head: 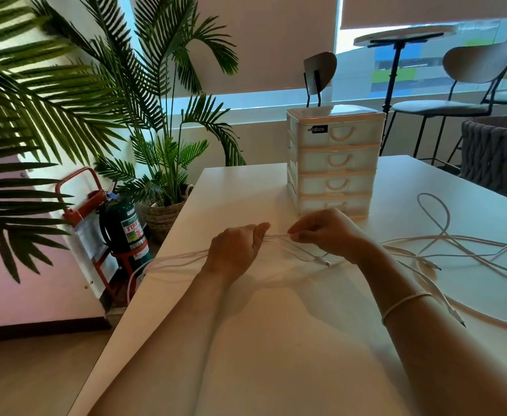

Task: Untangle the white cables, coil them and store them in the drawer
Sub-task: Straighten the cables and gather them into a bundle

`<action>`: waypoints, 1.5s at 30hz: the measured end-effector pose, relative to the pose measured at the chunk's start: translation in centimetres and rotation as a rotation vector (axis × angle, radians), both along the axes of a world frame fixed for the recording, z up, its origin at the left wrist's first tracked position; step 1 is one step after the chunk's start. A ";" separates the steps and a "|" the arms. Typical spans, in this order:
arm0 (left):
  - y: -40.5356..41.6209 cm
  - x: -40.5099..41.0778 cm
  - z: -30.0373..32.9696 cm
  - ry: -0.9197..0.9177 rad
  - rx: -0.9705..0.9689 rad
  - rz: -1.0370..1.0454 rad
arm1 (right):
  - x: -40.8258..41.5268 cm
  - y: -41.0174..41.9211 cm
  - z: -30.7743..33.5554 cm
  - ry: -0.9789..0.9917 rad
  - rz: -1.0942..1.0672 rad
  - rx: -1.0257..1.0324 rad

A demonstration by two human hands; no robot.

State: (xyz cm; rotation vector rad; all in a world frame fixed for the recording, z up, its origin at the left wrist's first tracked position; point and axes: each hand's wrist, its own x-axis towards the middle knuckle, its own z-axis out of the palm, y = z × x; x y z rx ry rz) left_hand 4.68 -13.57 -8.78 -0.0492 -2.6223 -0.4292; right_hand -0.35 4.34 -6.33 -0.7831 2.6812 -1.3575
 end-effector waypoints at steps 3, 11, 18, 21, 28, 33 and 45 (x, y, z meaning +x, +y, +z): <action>0.2 -0.1 -0.1 -0.006 -0.009 -0.013 | 0.0 -0.9 -0.2 -0.021 -0.040 0.052; 0.5 -0.1 0.0 0.030 -0.046 -0.017 | 0.4 -3.6 -1.3 -0.080 -0.120 0.149; 1.3 0.6 0.3 0.052 -0.016 -0.114 | -1.0 -3.1 -1.5 0.197 -0.329 0.399; 1.8 1.0 0.6 0.083 0.004 -0.144 | -1.3 -2.6 -1.3 0.251 -0.392 0.408; 1.1 -0.4 0.4 -0.025 0.019 0.163 | 0.3 -3.7 -1.8 0.704 -0.123 0.155; 0.8 -0.7 0.2 -0.085 0.001 0.174 | 0.7 -3.9 -1.9 0.704 -0.064 0.134; 0.3 -0.3 0.2 0.134 0.173 -0.062 | -0.6 -1.6 -1.3 0.411 -0.252 0.362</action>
